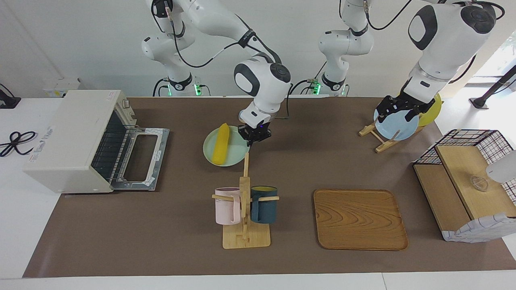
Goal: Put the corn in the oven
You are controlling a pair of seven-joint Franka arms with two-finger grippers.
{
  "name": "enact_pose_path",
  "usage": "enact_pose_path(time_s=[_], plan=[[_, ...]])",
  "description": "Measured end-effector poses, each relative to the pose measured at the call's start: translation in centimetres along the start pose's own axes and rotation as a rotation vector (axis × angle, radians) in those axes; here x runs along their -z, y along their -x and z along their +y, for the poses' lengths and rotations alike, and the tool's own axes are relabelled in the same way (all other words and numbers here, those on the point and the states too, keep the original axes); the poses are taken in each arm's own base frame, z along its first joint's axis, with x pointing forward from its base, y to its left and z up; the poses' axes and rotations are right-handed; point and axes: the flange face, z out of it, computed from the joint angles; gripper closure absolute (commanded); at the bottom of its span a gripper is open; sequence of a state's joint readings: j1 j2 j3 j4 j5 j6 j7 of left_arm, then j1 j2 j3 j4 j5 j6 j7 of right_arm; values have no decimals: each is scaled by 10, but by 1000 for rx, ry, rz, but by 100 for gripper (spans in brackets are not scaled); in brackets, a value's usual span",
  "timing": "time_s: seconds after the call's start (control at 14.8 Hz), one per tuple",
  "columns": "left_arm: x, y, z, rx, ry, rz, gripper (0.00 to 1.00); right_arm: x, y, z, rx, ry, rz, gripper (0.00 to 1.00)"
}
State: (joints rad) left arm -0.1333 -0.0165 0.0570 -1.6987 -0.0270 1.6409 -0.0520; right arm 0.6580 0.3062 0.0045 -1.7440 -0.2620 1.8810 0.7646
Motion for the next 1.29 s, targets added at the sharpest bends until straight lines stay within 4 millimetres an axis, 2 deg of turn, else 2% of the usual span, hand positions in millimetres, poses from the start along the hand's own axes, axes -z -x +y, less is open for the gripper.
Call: enact_pose_path(time_s=[0.2, 0.34, 0.75, 0.88, 1.29], plan=[[0, 0, 1, -5, 0, 1, 0, -1, -16, 75, -61, 17, -46, 100], [0, 0, 2, -11, 0, 3, 0, -18, -21, 122, -88, 28, -86, 100], [0, 0, 4, -20, -2, 3, 0, -75, -38, 238, -101, 75, -183, 100], [0, 0, 7, -24, -2, 3, 0, -88, -39, 263, -70, 119, -186, 100], [4, 1, 6, -23, -1, 15, 0, -103, -38, 309, -48, 122, -220, 100]])
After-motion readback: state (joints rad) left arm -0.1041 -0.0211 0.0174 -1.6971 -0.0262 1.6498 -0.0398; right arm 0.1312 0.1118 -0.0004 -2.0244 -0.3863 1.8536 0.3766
